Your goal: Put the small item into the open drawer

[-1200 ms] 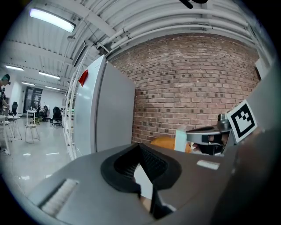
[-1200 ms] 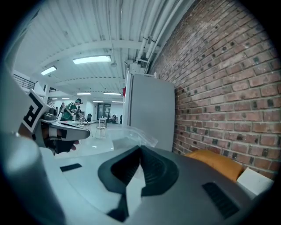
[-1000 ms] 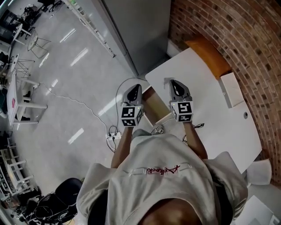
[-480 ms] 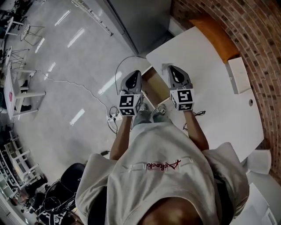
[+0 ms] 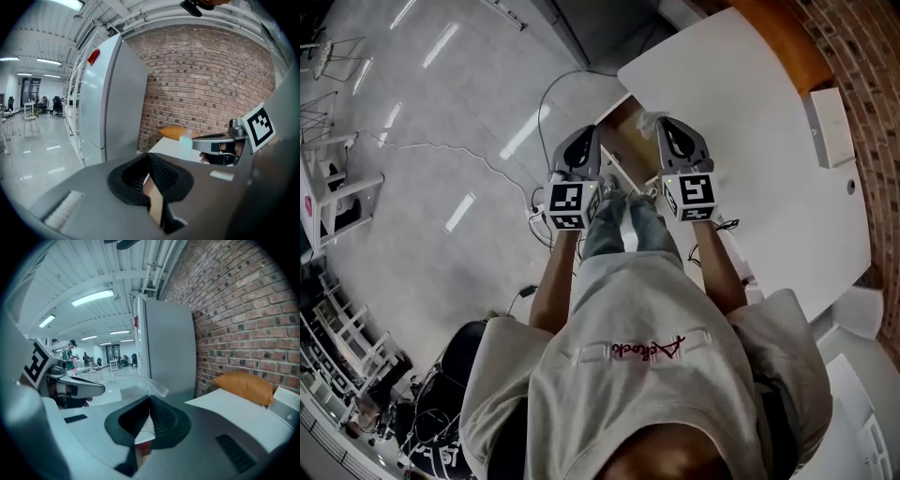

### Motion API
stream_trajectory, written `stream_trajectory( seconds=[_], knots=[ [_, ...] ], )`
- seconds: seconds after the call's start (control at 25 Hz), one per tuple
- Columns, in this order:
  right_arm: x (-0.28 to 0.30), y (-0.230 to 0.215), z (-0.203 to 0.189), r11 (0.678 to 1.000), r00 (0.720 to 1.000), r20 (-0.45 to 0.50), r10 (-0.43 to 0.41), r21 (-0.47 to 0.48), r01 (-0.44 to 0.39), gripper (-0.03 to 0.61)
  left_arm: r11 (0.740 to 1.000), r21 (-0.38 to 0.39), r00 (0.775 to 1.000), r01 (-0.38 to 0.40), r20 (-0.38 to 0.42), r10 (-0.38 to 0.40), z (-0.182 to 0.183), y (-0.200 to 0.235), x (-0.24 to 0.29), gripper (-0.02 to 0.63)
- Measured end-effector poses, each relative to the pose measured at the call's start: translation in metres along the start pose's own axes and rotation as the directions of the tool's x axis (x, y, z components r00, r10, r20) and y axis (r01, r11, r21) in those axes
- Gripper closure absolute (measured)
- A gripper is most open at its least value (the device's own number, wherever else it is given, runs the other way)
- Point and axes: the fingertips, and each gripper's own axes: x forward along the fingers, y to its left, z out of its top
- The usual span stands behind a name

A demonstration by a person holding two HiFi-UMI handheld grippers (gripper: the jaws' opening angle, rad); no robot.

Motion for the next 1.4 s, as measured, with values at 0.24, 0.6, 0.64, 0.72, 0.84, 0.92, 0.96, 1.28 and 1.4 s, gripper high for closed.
stream_trajectory(
  seconds=[0.24, 0.6, 0.64, 0.72, 0.84, 0.92, 0.96, 1.28, 1.4],
  knots=[
    [0.004, 0.027, -0.039, 1.000, 0.998, -0.070, -0.004, 0.027, 0.005, 0.566, 0.999, -0.036, 0.999, 0.004, -0.051, -0.006, -0.035, 0.017, -0.010, 0.606],
    [0.004, 0.043, -0.102, 0.998, 0.986, -0.167, -0.001, 0.069, 0.013, 0.566, 0.996, -0.083, 0.990, 0.019, -0.140, -0.031, -0.099, 0.023, -0.009, 0.606],
    [0.003, 0.046, -0.108, 0.997, 0.984, -0.178, 0.002, 0.072, 0.011, 0.566, 0.996, -0.088, 0.988, 0.024, -0.148, -0.037, -0.106, 0.022, -0.010, 0.606],
    [0.001, 0.052, -0.122, 0.997, 0.980, -0.200, 0.011, 0.078, 0.004, 0.566, 0.995, -0.095, 0.985, 0.033, -0.164, -0.049, -0.119, 0.019, -0.011, 0.606],
    [-0.002, 0.059, -0.140, 0.996, 0.973, -0.230, 0.024, 0.085, -0.005, 0.566, 0.994, -0.105, 0.982, 0.036, -0.182, -0.054, -0.135, 0.018, -0.012, 0.606],
    [-0.004, 0.063, -0.151, 0.996, 0.968, -0.249, 0.032, 0.091, -0.010, 0.566, 0.993, -0.112, 0.979, 0.033, -0.196, -0.055, -0.145, 0.018, -0.014, 0.606],
    [-0.005, 0.064, -0.156, 0.996, 0.966, -0.258, 0.035, 0.093, -0.012, 0.566, 0.993, -0.114, 0.978, 0.032, -0.201, -0.055, -0.149, 0.018, -0.014, 0.606],
    [-0.003, 0.070, -0.193, 0.993, 0.949, -0.310, 0.055, 0.113, -0.020, 0.566, 0.990, -0.139, 0.971, 0.019, -0.235, -0.051, -0.181, 0.020, -0.016, 0.606],
    [0.002, 0.067, -0.202, 0.993, 0.946, -0.320, 0.055, 0.113, -0.019, 0.566, 0.990, -0.144, 0.968, 0.014, -0.245, -0.049, -0.191, 0.024, -0.011, 0.606]
  ],
)
